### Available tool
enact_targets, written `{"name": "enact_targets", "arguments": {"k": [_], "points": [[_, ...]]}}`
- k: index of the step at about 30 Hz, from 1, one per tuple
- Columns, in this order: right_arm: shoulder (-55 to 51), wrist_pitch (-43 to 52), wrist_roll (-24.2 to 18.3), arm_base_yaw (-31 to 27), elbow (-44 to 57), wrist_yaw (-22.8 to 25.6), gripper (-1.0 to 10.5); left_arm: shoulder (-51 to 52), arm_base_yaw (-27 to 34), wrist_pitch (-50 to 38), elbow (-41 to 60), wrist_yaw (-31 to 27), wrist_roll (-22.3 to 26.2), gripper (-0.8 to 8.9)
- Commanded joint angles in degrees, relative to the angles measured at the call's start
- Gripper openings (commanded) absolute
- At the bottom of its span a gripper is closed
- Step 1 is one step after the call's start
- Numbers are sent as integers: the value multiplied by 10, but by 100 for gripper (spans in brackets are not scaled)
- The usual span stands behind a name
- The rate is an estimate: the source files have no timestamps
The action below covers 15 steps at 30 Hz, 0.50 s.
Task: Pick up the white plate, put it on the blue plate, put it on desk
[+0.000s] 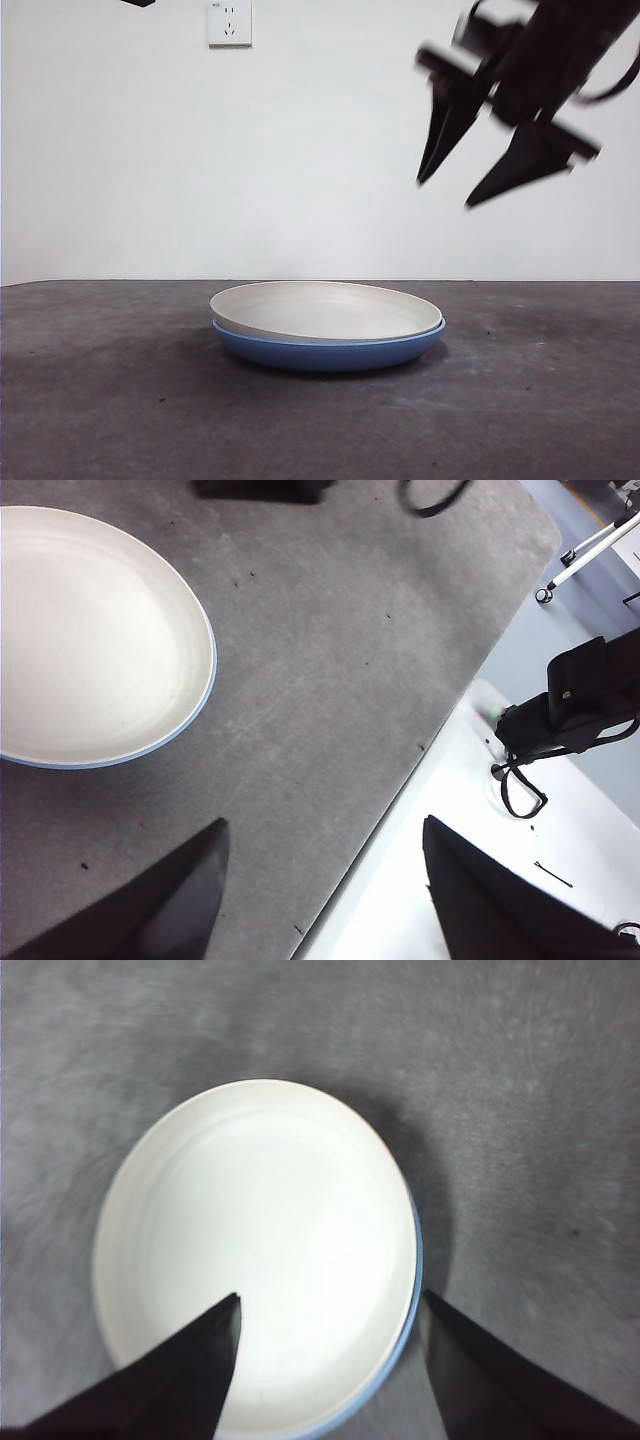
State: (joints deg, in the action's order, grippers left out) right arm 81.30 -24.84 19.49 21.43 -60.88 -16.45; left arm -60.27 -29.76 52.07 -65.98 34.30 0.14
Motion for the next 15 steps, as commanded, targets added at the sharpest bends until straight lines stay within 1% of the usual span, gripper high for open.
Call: {"name": "enact_targets", "arguments": {"k": [1,4,8,11,15], "points": [[-47,-38,-52,7,-10,-2,282,-3,-3,-4,-7,2,7,312],[-103,-92,-83,13,-10,-9,281,-3,-3,-5,-7,2,7,312],[-166,-172,-113,21,-10,-56,281,-3,-3,-4,-7,2,7,312],[-204,-231,-129,29,-10,-78,281,-3,-3,-4,-7,2,7,312],[-243,-288,-141,45,-10,-82,281,-3,-3,-4,-7,2,7,312]]}}
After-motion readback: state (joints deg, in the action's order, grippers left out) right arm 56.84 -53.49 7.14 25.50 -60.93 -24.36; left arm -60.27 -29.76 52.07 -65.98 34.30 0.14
